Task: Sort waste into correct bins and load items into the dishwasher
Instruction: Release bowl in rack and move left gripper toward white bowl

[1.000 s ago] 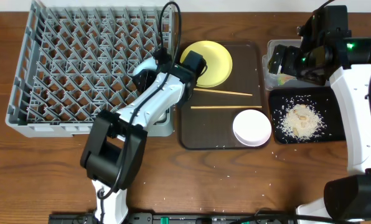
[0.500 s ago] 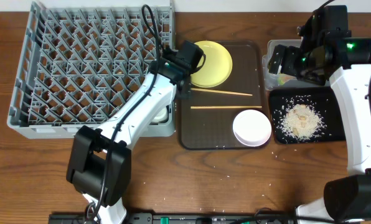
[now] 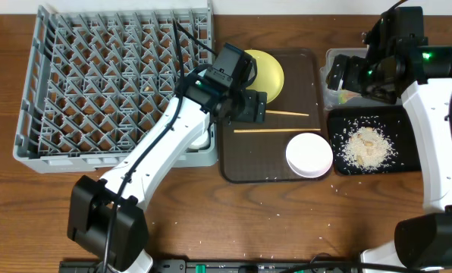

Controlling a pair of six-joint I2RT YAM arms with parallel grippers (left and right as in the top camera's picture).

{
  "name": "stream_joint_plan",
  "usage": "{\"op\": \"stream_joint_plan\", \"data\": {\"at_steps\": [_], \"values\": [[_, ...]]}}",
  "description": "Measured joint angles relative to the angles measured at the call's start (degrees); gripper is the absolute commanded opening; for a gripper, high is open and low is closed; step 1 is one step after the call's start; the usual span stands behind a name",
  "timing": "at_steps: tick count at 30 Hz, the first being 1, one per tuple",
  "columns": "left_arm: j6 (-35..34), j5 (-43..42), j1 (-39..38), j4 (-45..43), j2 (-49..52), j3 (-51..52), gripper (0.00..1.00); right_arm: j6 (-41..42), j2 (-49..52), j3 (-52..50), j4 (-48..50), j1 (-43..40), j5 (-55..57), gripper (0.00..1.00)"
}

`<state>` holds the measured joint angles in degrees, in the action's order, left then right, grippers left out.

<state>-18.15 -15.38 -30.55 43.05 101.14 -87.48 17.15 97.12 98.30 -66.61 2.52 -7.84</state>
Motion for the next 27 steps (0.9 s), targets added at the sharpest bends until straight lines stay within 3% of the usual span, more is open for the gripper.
{"op": "stream_joint_plan", "data": {"at_steps": [3,15,21,27], "values": [[0.70,0.57,0.07,0.20,0.00,0.02,0.86,0.00,0.00,0.00,0.00,0.00,0.00,0.99],[11.78,17.77,0.07,-1.49,2.25,0.02,0.85,0.00,0.00,0.00,0.00,0.00,0.00,0.99],[23.58,20.98,-1.31,-3.50,3.41,0.02,0.85,0.00,0.00,0.00,0.00,0.00,0.00,0.99],[28.72,21.42,-2.80,-6.71,8.81,0.02,0.85,0.00,0.00,0.00,0.00,0.26,0.00,0.99]]}}
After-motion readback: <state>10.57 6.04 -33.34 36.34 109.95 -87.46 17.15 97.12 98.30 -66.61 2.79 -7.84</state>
